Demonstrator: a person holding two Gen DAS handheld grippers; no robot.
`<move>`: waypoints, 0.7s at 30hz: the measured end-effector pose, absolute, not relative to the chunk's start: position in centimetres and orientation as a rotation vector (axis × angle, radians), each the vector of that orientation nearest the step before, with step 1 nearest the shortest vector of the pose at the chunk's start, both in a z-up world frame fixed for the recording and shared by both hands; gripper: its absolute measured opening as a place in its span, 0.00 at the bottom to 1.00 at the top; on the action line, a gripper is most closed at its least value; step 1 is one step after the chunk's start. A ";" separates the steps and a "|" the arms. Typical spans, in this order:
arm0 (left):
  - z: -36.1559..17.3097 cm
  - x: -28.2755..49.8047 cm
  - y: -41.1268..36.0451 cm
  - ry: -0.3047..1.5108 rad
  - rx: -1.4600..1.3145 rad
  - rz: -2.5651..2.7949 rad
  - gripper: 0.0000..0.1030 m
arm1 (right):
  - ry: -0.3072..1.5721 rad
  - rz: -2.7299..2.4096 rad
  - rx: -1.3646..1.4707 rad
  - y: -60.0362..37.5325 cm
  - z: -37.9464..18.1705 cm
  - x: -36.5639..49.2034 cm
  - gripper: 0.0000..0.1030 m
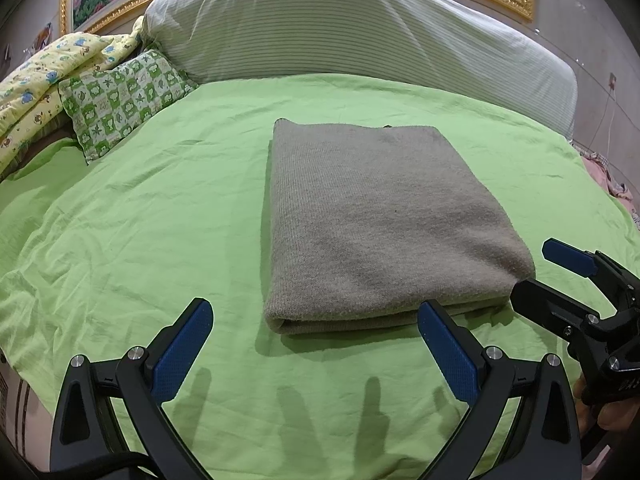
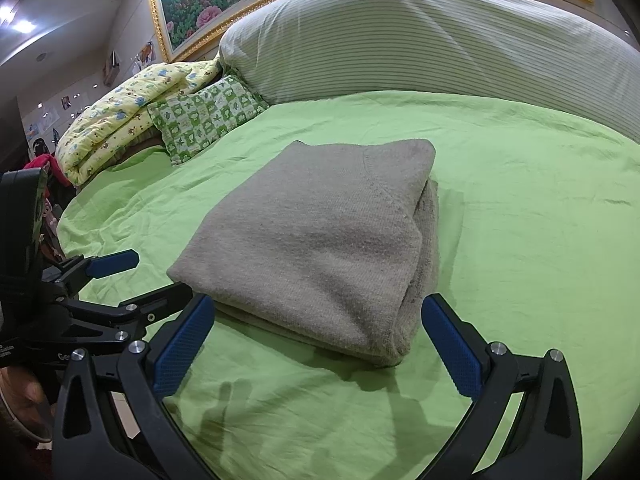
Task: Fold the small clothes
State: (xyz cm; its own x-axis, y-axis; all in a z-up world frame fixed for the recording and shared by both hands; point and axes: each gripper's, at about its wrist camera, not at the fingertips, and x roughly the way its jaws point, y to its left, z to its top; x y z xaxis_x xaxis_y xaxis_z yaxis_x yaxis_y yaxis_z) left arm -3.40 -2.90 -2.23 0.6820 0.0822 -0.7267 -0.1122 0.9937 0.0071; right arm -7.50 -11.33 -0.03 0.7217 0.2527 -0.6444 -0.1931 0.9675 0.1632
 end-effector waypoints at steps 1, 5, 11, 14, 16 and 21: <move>-2.2 -3.4 -2.9 0.813 -0.039 0.109 0.99 | 0.723 0.246 0.086 -11.3 0.0 -7.6 1.00; -2.3 -3.4 -2.8 0.816 -0.042 0.109 0.99 | 0.724 0.245 0.089 -11.2 0.0 -7.6 1.00; -2.3 -3.4 -2.9 0.816 -0.041 0.113 0.99 | 0.725 0.246 0.089 -11.3 -0.1 -7.6 1.00; -2.3 -3.3 -3.0 0.820 -0.039 0.111 0.99 | 0.725 0.244 0.088 -11.2 -0.1 -7.6 1.00; -2.3 -3.3 -3.0 0.819 -0.040 0.111 0.99 | 0.726 0.247 0.089 -11.2 -0.1 -7.6 1.00; -2.3 -3.3 -3.0 0.821 -0.042 0.110 0.99 | 0.728 0.248 0.088 -11.1 -0.1 -7.7 1.00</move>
